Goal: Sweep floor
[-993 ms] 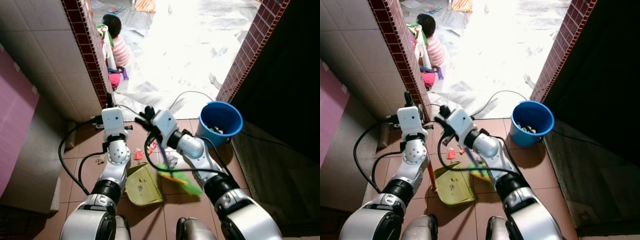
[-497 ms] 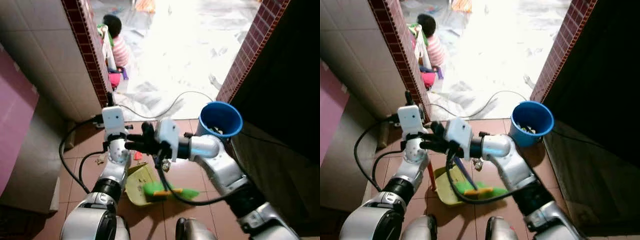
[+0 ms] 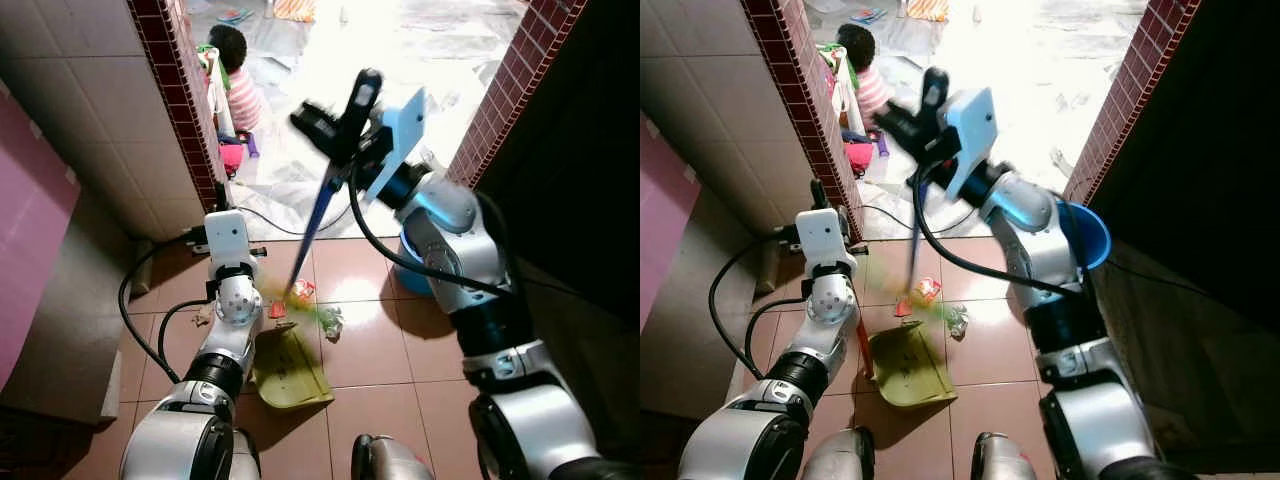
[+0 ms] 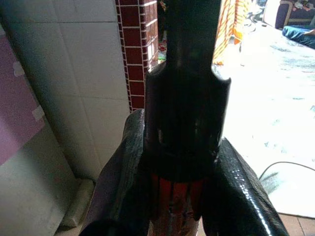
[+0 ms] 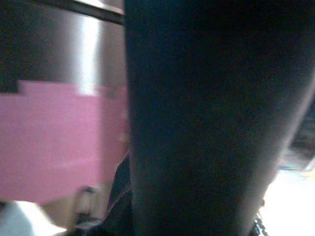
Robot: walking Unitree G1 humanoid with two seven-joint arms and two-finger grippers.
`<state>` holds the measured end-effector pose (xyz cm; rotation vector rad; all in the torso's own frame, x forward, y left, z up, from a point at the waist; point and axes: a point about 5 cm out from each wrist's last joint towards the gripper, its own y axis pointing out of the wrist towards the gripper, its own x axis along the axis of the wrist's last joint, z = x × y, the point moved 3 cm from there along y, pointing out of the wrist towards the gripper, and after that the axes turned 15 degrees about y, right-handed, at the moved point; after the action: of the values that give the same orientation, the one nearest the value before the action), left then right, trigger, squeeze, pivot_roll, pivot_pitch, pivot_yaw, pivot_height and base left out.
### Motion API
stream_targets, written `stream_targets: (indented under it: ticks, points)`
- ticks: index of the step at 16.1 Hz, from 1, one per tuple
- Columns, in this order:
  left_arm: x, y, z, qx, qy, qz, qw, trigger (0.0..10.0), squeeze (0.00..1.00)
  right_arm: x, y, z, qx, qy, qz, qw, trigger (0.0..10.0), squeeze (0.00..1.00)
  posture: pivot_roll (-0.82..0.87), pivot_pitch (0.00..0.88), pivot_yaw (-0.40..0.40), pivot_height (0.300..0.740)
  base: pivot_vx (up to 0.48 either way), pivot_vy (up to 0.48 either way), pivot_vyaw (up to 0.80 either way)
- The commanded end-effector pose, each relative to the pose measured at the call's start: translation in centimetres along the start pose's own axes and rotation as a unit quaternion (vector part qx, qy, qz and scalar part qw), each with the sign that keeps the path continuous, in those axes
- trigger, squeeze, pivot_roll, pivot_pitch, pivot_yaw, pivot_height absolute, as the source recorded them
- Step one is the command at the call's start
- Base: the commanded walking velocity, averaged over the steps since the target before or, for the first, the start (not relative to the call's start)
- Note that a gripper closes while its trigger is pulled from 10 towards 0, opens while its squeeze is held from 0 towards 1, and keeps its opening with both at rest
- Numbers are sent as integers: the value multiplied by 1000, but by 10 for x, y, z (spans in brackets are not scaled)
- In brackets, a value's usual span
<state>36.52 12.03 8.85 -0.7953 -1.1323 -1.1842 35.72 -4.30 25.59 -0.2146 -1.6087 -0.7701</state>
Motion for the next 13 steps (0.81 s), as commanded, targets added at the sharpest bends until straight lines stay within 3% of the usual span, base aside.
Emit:
stream_targets:
  ticks: [1, 3, 4, 9, 13]
  points:
    - [-2, -2, -4, -7, -3, 6, 1000, 10000, 0, 20, 4, -9, -25, -41, -34, 998, 10000, 0, -59, 117, -3, 740, 0, 0, 0]
    - [-1, -2, -5, -8, -3, 6, 1000, 10000, 0, 13, 3, -15, -47, -146, -14, 988, 10000, 0, -59, 117, -3, 740, 0, 0, 0]
    - [-1, -1, -5, -8, -3, 6, 1000, 10000, 0, -2, 0, -16, -51, -157, 3, 986, 10000, 0, -59, 117, -1, 740, 0, 0, 0]
    - [-1, -1, -4, -5, -6, 8, 1000, 10000, 0, -74, -20, -13, -99, -93, 62, 989, 10000, 0, -52, 116, -5, 740, 0, 0, 0]
    - [-1, 0, -5, -6, -7, 10, 1000, 10000, 0, -97, -18, 3, -96, -50, 63, 992, 10000, 0, -44, 114, -4, 740, 0, 0, 0]
